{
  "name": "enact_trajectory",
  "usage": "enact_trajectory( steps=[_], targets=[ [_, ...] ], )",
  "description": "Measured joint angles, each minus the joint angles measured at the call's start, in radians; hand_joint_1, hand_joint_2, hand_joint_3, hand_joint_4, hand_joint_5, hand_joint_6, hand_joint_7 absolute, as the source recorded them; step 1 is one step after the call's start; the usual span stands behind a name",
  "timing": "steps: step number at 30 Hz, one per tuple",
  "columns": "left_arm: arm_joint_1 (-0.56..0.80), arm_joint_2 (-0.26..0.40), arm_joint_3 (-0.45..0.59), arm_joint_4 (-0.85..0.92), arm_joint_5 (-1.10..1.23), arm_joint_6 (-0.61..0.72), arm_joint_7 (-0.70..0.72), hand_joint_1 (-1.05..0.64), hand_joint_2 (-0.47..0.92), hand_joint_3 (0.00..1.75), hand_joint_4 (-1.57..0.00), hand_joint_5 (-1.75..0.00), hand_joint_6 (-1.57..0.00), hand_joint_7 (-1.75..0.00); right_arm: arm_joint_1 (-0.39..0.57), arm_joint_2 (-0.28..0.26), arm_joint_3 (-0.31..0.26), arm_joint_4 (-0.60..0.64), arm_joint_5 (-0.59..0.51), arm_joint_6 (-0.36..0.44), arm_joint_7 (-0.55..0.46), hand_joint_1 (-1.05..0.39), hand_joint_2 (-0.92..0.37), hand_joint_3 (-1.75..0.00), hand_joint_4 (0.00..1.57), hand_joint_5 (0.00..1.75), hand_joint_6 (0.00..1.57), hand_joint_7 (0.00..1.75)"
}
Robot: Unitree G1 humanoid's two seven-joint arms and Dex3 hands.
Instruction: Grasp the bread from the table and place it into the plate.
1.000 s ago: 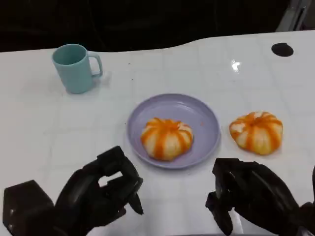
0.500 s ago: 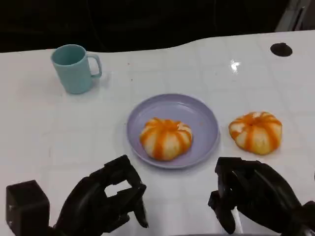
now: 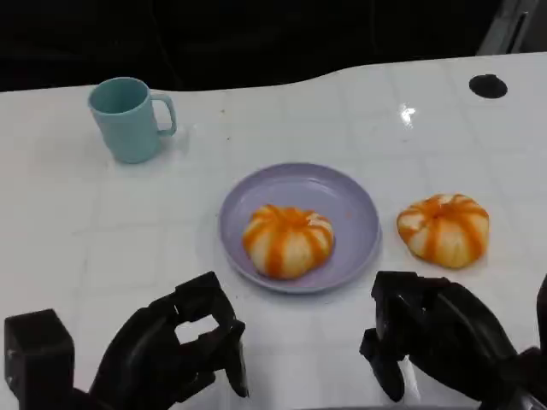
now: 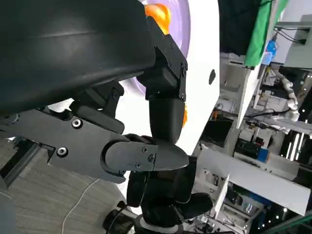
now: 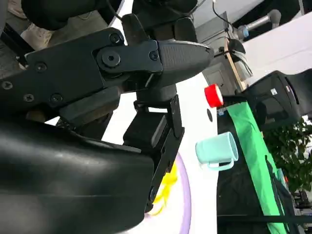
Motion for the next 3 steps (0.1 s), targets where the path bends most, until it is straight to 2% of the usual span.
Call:
enact_trajectory(
  steps=[3],
  targets=[
    [-0.006,-0.001,0.008,0.004,0.0,0.0,-0.008,-0.59,0.92,0.32,-0.85,-1.75,-0.6,-1.75,-0.008,0.003,0.0,0.011,0.0,-0.013,0.002,-0.93,-0.92,-0.37,1.28,1.63,1.1,1.54]
  ],
)
